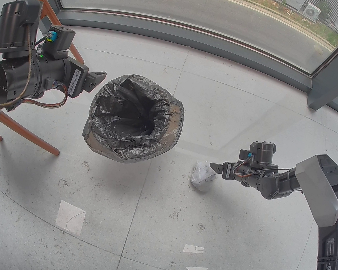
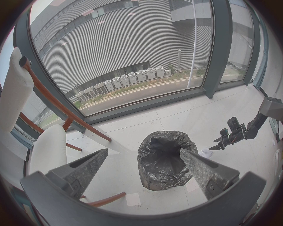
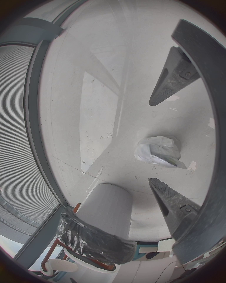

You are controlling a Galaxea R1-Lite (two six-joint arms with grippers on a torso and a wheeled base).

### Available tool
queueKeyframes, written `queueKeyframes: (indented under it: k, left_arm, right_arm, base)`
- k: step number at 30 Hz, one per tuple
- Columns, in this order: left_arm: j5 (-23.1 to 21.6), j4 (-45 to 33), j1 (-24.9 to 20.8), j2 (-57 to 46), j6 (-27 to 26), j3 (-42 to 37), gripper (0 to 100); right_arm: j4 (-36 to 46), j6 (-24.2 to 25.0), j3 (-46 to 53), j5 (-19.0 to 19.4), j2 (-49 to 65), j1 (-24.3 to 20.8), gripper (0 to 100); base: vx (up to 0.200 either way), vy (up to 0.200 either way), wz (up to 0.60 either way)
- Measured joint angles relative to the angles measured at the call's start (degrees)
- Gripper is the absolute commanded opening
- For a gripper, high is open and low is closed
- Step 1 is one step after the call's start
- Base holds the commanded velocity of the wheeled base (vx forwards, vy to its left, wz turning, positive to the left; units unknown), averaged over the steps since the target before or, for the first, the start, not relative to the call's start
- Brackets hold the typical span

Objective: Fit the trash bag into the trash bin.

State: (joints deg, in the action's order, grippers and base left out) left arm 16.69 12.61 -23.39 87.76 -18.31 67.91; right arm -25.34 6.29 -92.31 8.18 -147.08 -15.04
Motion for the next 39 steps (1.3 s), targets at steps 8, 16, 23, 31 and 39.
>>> queueKeyframes:
  k: [8,16,23,31,39]
  left_arm:
    - [0.00,0.01,0.02,-0.24,0.06,-0.22,100]
    - [0.00,0.01,0.09,-0.26,0.13,-0.55,100]
    - [0.02,-0.02,0.61,-0.68,0.33,-0.78,100]
    - [-0.05,0.15,1.34,-1.43,0.61,-0.85,100]
    - [-0.33,1.76,1.54,-1.82,0.88,-0.77,100]
  right_arm:
    - [0.04,-2.38,-4.91,-0.44,-4.83,-1.44,0]
    - [-0.09,-4.18,-5.64,-0.24,-6.95,-1.33,0]
    - [-0.11,-3.61,-3.28,0.07,-3.85,-0.06,0]
    - [-0.07,-1.39,5.77,1.52,9.81,0.85,0]
    - [-0.05,5.94,13.95,3.34,27.06,-4.79,0]
  base:
    - [0.000,0.000,0.00]
    - [0.000,0.000,0.00]
    - [0.000,0.000,0.00]
    - [0.000,0.000,0.00]
    - [0.000,0.000,0.00]
